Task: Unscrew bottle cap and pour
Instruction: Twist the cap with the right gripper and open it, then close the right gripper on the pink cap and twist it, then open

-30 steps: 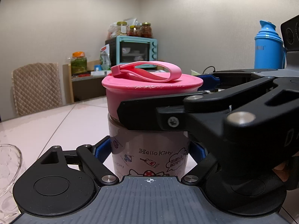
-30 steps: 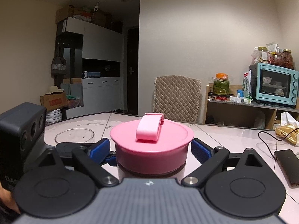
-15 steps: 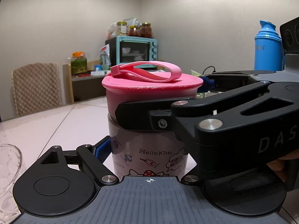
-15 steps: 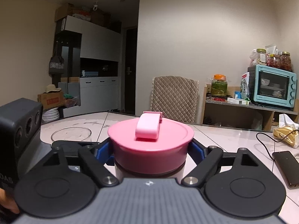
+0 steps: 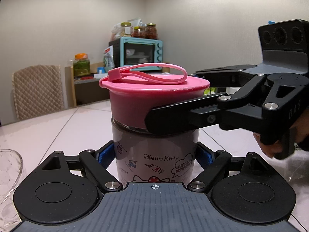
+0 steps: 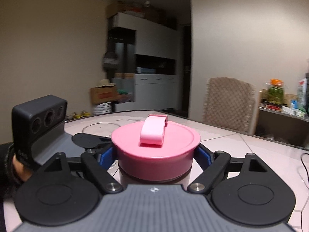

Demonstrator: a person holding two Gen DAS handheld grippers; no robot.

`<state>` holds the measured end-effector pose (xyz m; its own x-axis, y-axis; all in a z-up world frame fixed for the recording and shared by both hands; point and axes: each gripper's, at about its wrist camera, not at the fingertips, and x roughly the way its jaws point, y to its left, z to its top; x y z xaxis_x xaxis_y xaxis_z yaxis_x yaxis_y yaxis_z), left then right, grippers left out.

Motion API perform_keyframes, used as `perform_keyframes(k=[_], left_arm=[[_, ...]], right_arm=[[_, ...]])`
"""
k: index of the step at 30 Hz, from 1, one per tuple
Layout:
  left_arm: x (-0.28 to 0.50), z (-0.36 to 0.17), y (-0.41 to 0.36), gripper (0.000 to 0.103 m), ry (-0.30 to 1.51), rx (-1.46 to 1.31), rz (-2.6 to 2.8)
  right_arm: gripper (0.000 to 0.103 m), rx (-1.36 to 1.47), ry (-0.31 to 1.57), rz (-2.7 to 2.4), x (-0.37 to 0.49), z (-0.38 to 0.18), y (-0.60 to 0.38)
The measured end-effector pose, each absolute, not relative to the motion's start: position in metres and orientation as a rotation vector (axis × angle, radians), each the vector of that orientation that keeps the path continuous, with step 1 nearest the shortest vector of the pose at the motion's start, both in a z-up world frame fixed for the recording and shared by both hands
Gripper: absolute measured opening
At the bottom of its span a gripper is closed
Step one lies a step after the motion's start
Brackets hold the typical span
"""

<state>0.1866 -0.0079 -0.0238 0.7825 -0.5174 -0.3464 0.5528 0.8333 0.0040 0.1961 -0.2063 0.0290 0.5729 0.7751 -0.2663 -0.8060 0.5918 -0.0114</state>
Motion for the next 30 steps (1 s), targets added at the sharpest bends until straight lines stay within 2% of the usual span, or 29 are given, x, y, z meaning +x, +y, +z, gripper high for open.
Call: perform_keyframes(k=[10, 12, 14, 30], left_arm=[[0.187, -0.024, -0.007, 0.089, 0.343, 0.107, -0.579], [0.187, -0.024, -0.007, 0.089, 0.343, 0.107, -0.579], [0.187, -0.024, -0.007, 0.089, 0.343, 0.107, -0.579], [0.190, -0.024, -0.004, 0.089, 0.342, 0.107, -0.580]], right_arm=[[0.085, -0.140, 0.242, 0.976, 0.198, 0.036, -0.211], [0.087, -0.140, 0.241, 0.952, 0.193, 0.037, -0.209], [0.095, -0.135, 0.242, 0.914, 0.187, 0.037, -0.208], [0.096, -0.038, 0.243, 0.643, 0.154, 0.035, -0.198]])
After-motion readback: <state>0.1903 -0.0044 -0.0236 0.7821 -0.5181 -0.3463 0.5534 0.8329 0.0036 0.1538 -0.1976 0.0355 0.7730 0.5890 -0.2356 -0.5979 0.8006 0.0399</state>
